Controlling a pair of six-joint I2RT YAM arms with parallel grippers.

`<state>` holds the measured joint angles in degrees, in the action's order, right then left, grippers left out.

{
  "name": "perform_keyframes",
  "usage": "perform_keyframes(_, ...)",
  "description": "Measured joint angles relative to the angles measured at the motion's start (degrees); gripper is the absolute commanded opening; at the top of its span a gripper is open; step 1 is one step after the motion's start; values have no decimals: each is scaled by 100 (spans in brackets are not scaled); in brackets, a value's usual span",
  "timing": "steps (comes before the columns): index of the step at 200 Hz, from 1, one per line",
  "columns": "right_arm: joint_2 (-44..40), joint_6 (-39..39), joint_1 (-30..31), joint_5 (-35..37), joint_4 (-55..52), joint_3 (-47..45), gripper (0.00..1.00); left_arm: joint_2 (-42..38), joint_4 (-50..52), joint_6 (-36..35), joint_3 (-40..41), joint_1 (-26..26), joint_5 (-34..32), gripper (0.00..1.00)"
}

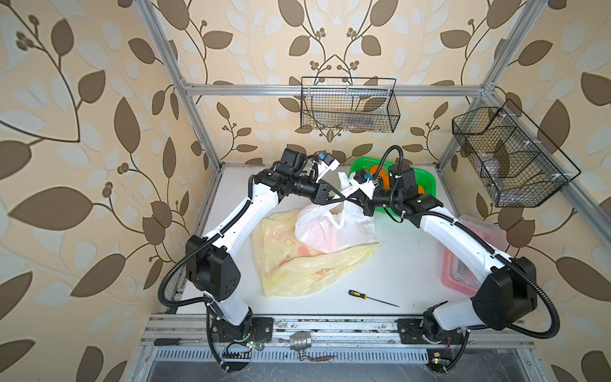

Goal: Place the oranges into plastic bags & tie knots
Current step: Tie the plastic bag at the center of the board.

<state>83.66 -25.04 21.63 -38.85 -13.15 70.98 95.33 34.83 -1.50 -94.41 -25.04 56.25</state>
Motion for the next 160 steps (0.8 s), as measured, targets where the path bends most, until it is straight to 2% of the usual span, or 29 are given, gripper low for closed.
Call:
perform_keyframes(25,-68,-129,7,-131,9,-92,0,-2,-13,-28,0,4,-179,56)
perform_keyframes(87,-146,-297,7,-422,2,-151,0,-2,-118,125,2,114,-262,81)
perform_keyframes(140,-149,-323,20,-651,-33,-151,0,0,-433,326,2,146,-50,81)
perform_keyframes(160,-149,-339,42,-719,-66,-151,0,7,-579,428,2,146,79,75)
